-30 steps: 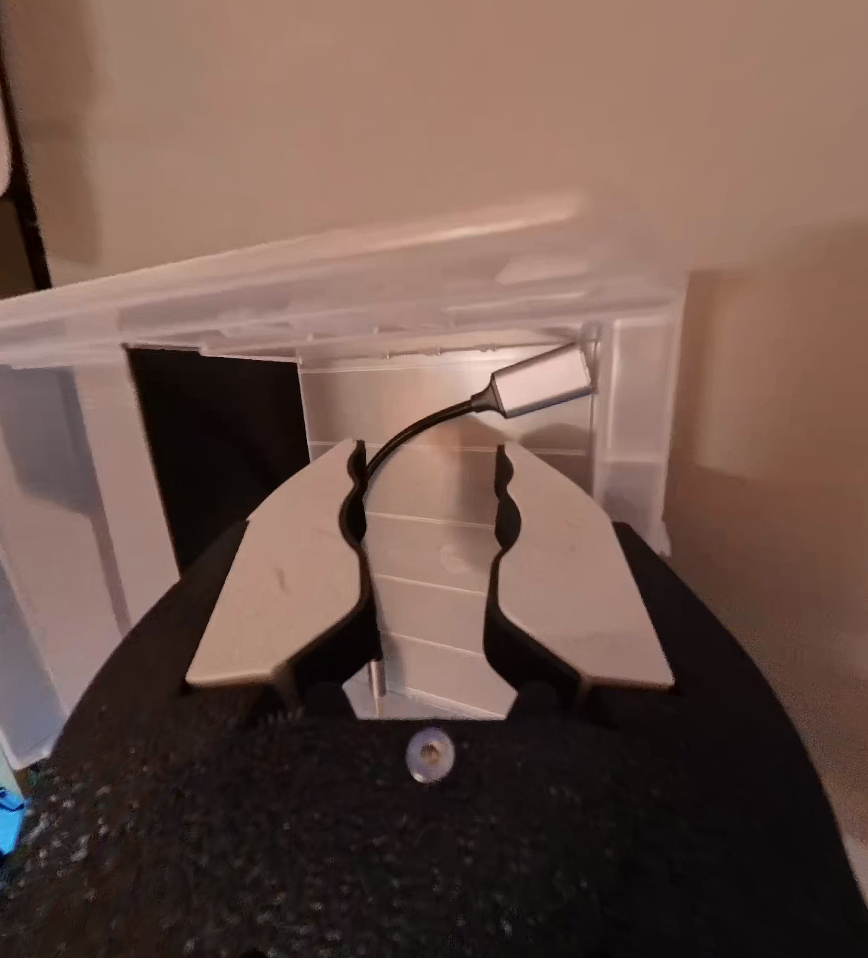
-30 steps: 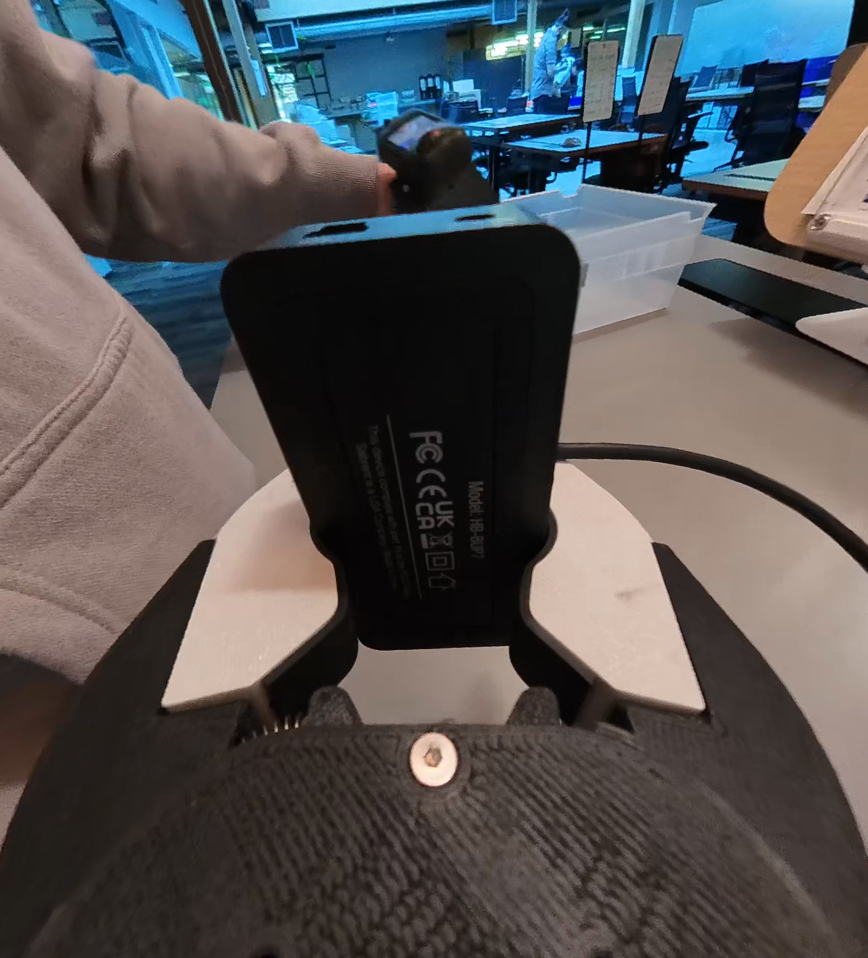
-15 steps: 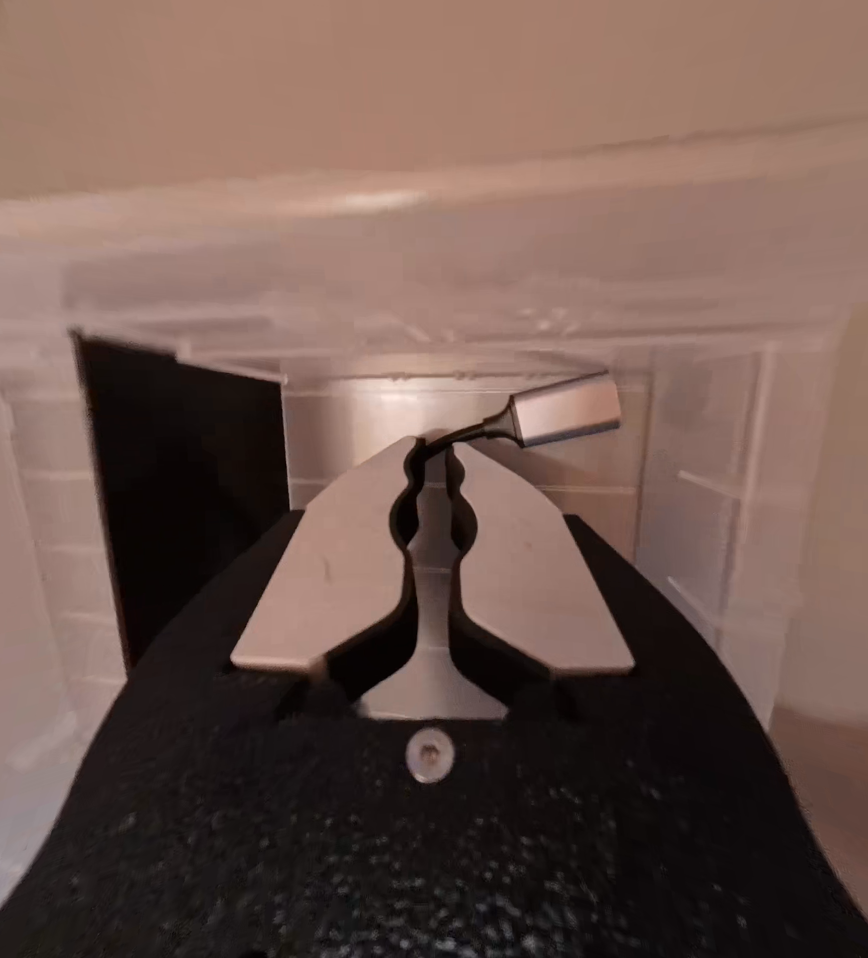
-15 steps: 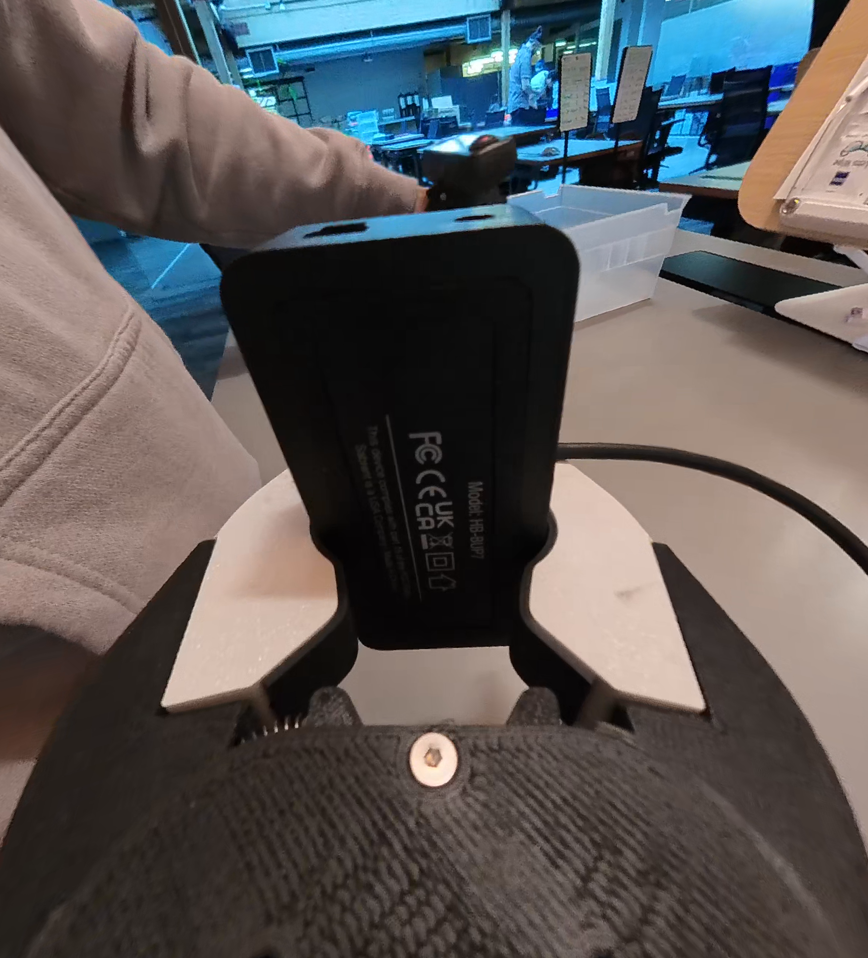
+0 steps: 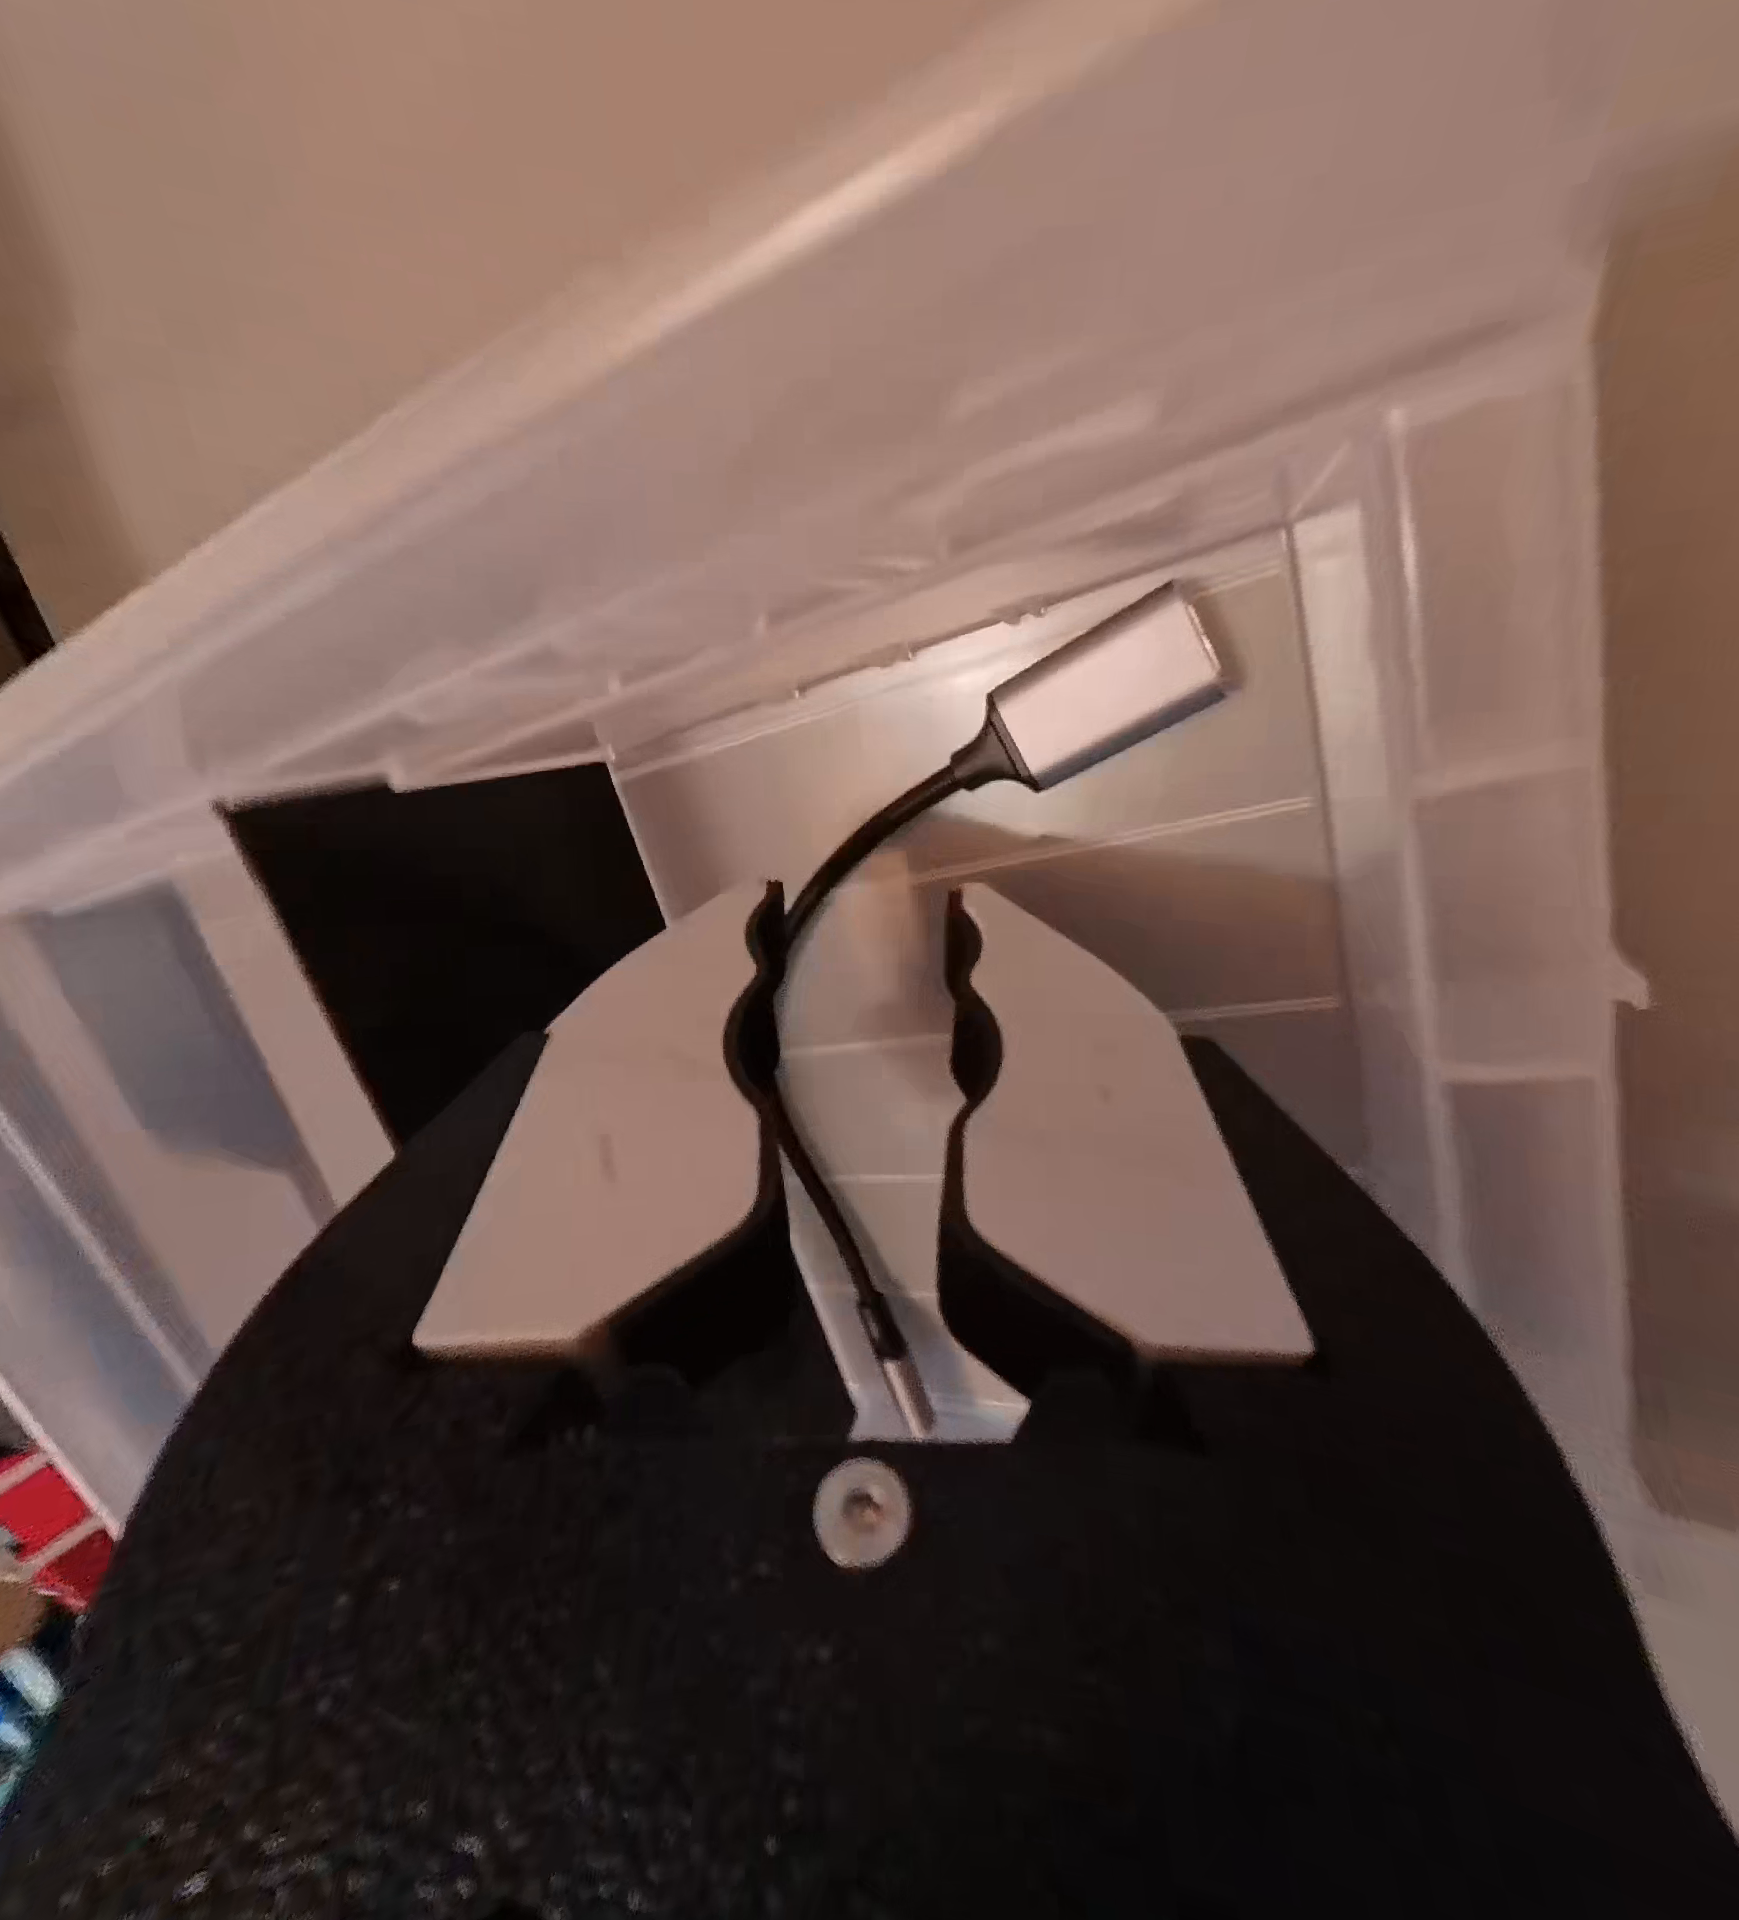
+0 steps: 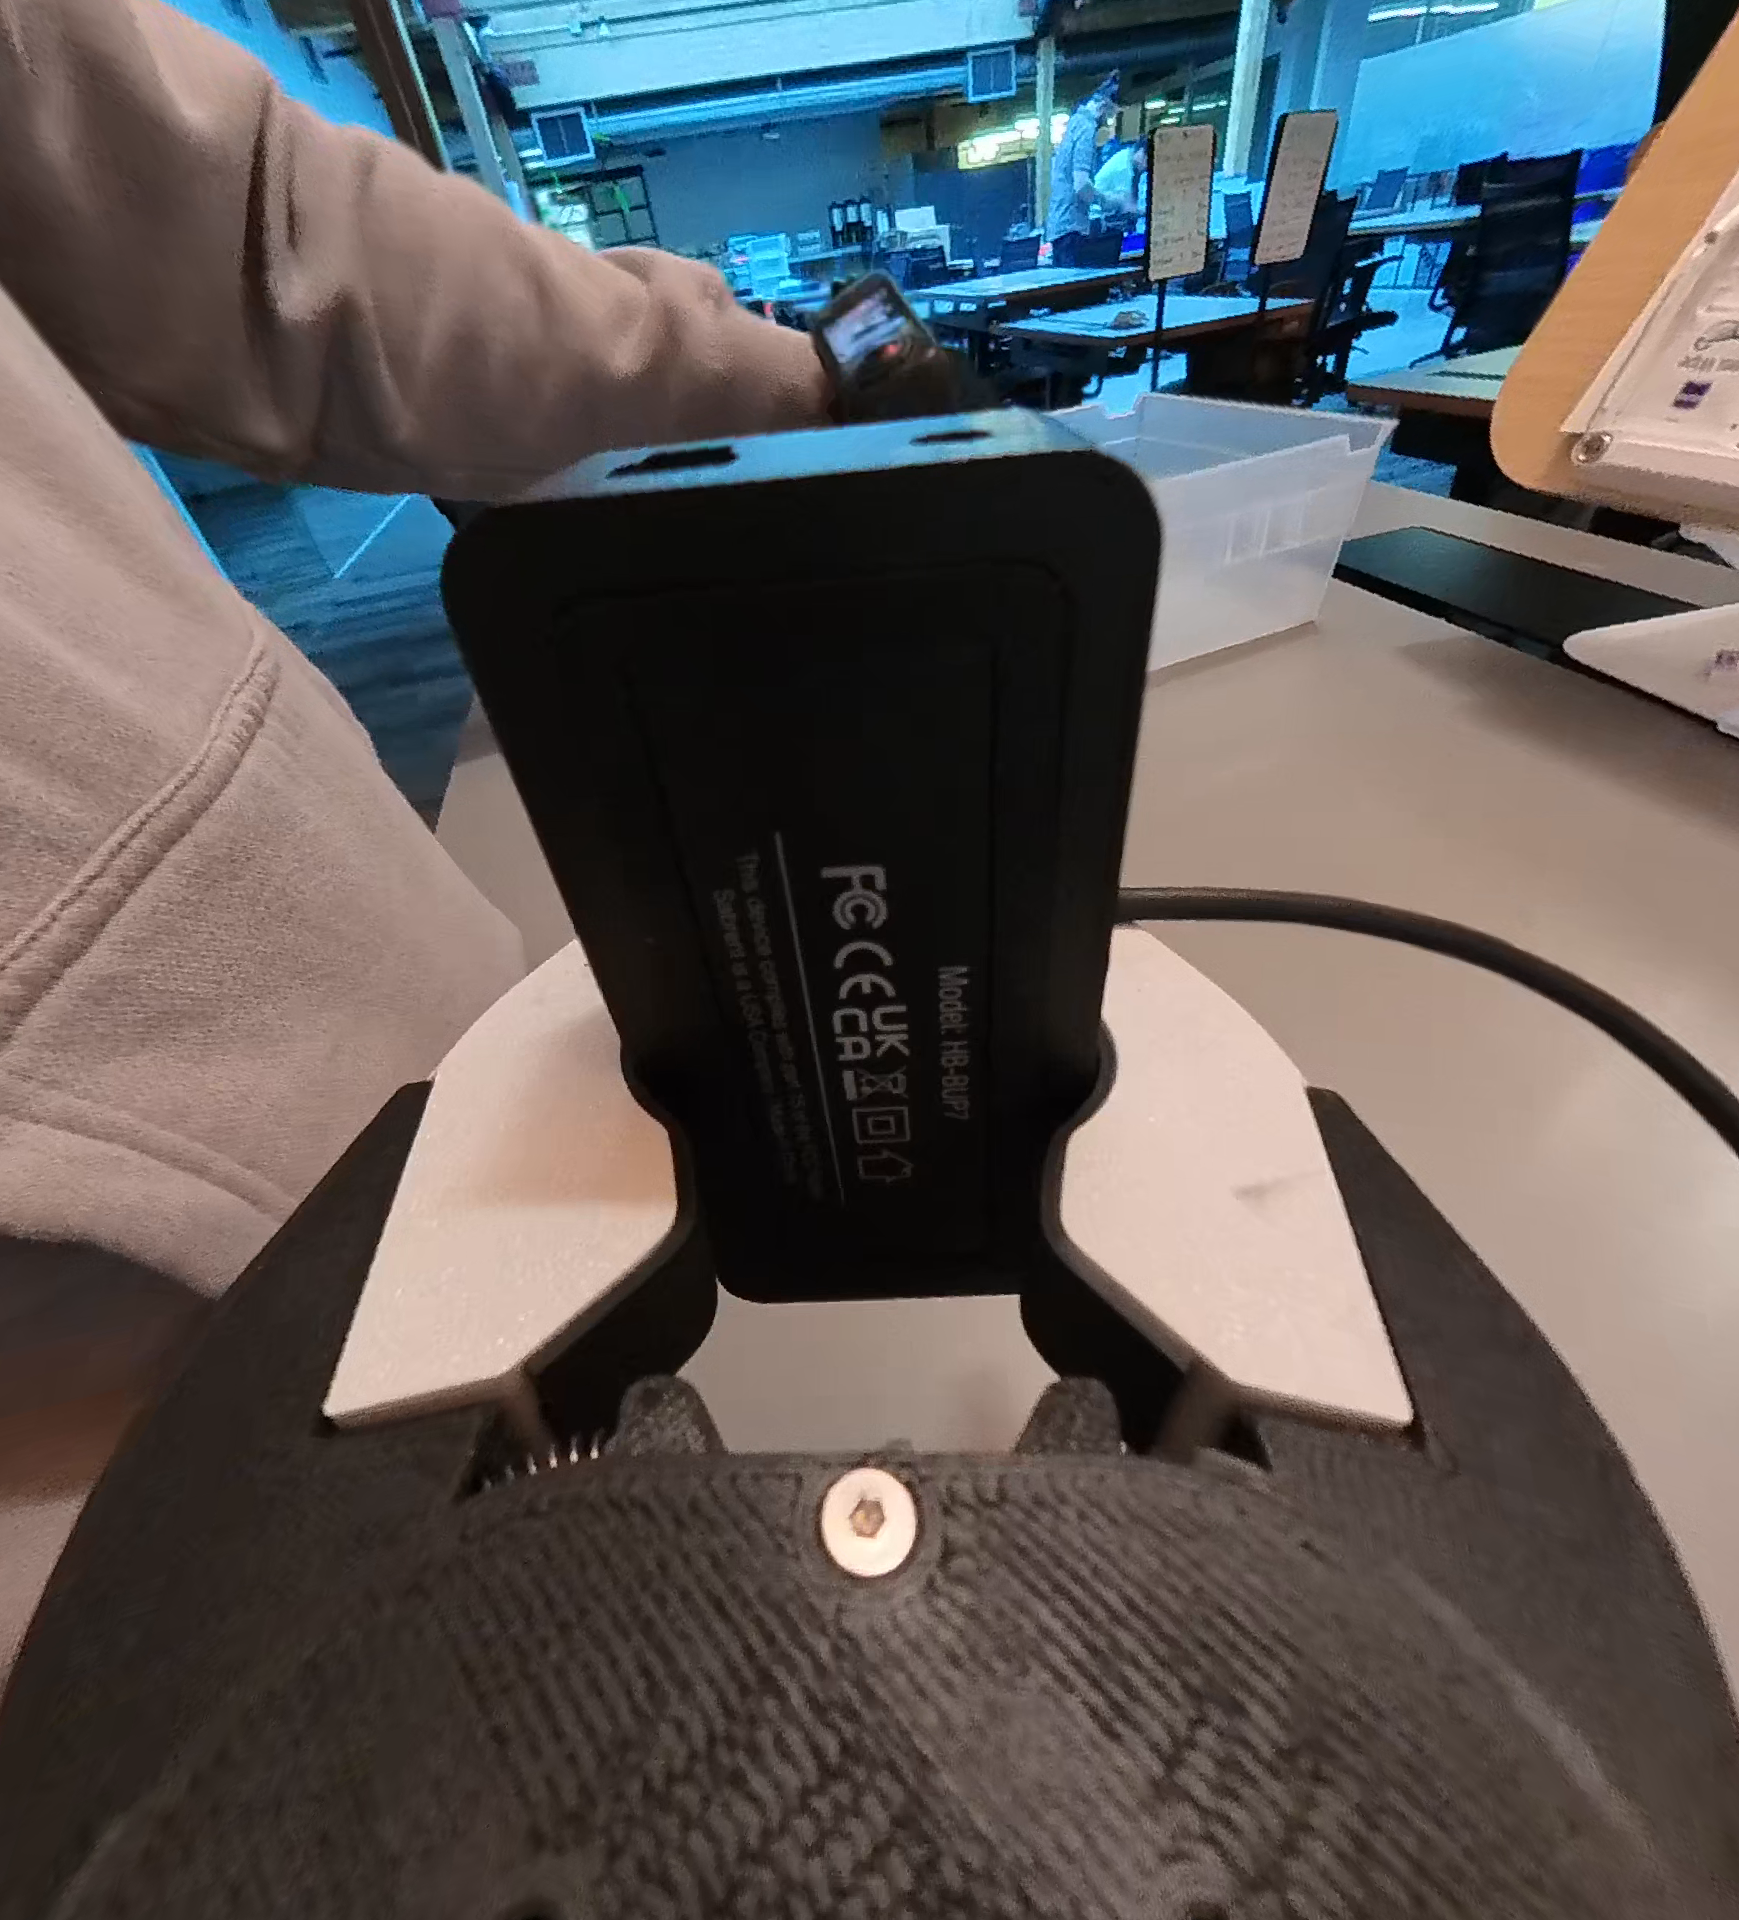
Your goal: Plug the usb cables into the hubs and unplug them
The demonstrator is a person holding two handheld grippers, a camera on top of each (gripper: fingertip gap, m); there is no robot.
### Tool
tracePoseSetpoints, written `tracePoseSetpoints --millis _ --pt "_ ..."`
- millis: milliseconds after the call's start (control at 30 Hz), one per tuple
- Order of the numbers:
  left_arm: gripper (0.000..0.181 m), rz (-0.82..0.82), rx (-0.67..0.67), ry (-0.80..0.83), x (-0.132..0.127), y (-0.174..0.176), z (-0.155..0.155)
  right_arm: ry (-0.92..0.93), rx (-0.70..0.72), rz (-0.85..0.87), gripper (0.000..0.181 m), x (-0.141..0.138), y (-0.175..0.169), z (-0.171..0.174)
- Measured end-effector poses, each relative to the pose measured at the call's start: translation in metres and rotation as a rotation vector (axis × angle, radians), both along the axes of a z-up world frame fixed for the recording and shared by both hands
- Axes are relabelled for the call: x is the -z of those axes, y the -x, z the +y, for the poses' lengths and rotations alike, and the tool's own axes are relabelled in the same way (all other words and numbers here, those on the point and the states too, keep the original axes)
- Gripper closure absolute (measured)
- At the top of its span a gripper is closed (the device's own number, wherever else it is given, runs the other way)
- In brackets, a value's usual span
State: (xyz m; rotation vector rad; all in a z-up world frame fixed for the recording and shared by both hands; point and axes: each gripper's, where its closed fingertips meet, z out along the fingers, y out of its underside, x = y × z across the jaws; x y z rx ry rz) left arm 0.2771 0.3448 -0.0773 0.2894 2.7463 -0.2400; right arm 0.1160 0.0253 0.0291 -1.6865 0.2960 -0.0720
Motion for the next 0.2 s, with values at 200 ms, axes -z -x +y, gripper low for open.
tracePoseSetpoints --millis 200 --pt "0.170 0.108 0.012 -0.038 0.010 -0.013 -0.007 0.017 -0.025 0.014 0.106 0.002 0.004 0.000"
